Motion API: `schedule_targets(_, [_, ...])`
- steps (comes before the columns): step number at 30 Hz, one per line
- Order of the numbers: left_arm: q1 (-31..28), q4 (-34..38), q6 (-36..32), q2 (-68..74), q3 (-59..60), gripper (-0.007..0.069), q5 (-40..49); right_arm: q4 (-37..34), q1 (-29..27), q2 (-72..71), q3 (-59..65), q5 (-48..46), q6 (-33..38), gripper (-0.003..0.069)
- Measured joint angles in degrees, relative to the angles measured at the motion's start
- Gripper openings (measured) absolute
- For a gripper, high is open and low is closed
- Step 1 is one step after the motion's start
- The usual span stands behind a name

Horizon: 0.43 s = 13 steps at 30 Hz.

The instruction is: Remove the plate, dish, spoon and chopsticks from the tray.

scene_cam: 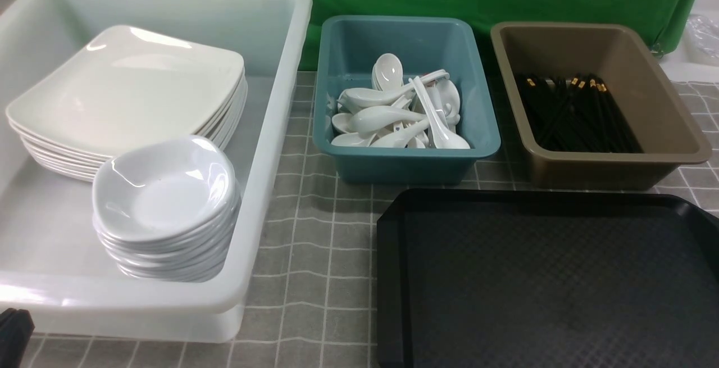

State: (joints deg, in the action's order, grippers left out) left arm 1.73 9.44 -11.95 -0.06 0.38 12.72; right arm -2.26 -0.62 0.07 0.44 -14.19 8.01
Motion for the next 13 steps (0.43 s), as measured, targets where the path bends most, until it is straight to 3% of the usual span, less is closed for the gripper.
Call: schedule_targets(13, [0.0,0.0,-0.3,0.0,0.0,0.0006,0.0,0.0,0.0,0.0,0.0,0.0,0.0,0.0237])
